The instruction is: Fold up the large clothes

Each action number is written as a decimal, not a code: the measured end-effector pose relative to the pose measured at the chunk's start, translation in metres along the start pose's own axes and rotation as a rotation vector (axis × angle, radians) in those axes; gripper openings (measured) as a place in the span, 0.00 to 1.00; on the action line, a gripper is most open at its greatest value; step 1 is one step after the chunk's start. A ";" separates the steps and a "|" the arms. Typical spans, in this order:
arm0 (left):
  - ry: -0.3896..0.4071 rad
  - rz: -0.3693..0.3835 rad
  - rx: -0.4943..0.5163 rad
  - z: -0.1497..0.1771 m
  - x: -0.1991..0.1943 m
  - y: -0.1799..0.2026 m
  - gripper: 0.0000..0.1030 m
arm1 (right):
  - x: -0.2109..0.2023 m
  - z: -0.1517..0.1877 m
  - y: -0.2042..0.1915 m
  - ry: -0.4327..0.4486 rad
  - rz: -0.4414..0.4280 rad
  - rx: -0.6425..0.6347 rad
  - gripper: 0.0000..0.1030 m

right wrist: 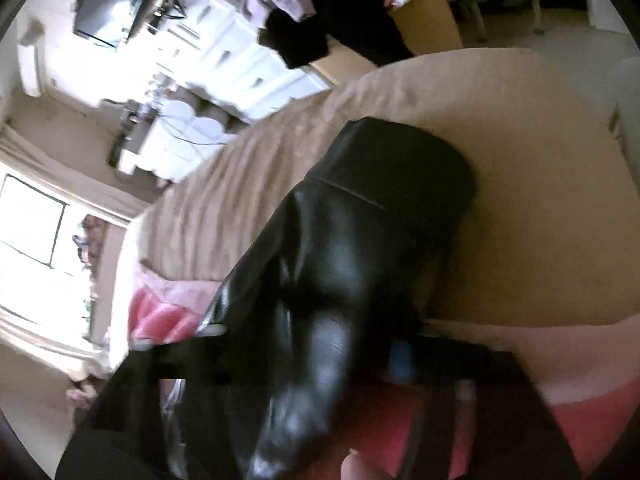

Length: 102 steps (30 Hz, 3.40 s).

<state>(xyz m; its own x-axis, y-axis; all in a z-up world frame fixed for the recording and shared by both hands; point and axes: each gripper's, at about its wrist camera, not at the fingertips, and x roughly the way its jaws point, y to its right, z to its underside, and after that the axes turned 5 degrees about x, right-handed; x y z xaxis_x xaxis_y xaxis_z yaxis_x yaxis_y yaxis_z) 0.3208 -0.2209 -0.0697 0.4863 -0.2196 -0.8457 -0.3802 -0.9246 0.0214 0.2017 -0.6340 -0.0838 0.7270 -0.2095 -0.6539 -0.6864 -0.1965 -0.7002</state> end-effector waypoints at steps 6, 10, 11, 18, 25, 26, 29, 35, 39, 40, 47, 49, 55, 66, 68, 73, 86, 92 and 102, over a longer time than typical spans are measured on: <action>0.023 0.026 0.045 -0.008 0.010 0.014 0.58 | -0.031 0.023 -0.062 -0.019 -0.259 -0.184 0.08; 0.007 0.103 0.021 -0.009 0.002 0.002 0.58 | -0.065 0.051 -0.110 -0.010 -0.412 -0.359 0.08; 0.004 0.116 0.007 -0.008 -0.001 -0.003 0.58 | -0.074 0.061 -0.122 -0.007 -0.451 -0.408 0.08; 0.087 0.131 -0.105 -0.013 -0.058 -0.061 0.68 | -0.121 0.125 -0.179 -0.036 -0.653 -0.637 0.08; 0.205 0.170 -0.327 -0.009 -0.134 -0.153 0.80 | -0.152 0.201 -0.210 -0.145 -0.780 -0.773 0.07; 0.233 0.176 -0.349 -0.007 -0.148 -0.166 0.81 | -0.155 0.210 -0.213 -0.161 -0.794 -0.792 0.07; 0.289 0.171 -0.380 -0.001 -0.182 -0.191 0.85 | -0.167 0.240 -0.220 -0.200 -0.839 -0.859 0.07; 0.364 0.272 -0.474 0.029 -0.228 -0.235 0.89 | -0.188 0.310 -0.226 -0.276 -0.908 -1.021 0.07; 0.390 0.357 -0.527 0.052 -0.243 -0.255 0.89 | -0.194 0.360 -0.224 -0.337 -0.926 -1.125 0.07; 0.395 0.365 -0.535 0.057 -0.247 -0.260 0.89 | -0.195 0.367 -0.222 -0.347 -0.924 -1.146 0.07; 0.404 0.418 -0.586 0.091 -0.263 -0.286 0.91 | -0.192 0.437 -0.198 -0.427 -0.886 -1.305 0.07; 0.394 0.419 -0.590 0.100 -0.262 -0.290 0.91 | -0.189 0.456 -0.191 -0.440 -0.863 -1.357 0.07; 0.321 0.431 -0.648 0.127 -0.234 -0.301 0.91 | -0.169 0.498 -0.168 -0.495 -0.761 -1.467 0.09; 0.199 0.491 -0.761 0.167 -0.191 -0.314 0.91 | -0.154 0.537 -0.147 -0.749 -0.671 -1.631 0.85; 0.158 0.449 -0.755 0.175 -0.184 -0.312 0.91 | -0.165 0.536 -0.147 -0.788 -0.695 -1.675 0.93; 0.070 0.415 -0.761 0.188 -0.160 -0.303 0.91 | -0.176 0.501 -0.159 -0.738 -0.757 -1.691 0.94; 0.124 0.293 -0.683 0.169 -0.157 -0.268 0.04 | -0.098 0.323 -0.188 -0.412 -0.442 -1.216 0.88; 0.280 0.239 -0.512 0.127 -0.211 -0.244 0.02 | -0.072 0.288 -0.190 -0.356 -0.386 -1.078 0.49; 0.392 0.112 -0.361 0.090 -0.239 -0.243 0.02 | -0.022 0.319 -0.185 -0.452 -0.267 -1.100 0.47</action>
<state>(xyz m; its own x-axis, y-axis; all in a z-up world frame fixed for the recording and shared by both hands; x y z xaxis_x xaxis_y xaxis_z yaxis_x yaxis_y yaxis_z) 0.2259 0.0839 0.0790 0.7412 -0.3590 -0.5672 -0.1863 -0.9218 0.3400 0.3180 -0.2871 -0.0313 0.6380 0.2712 -0.7208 -0.0038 -0.9348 -0.3550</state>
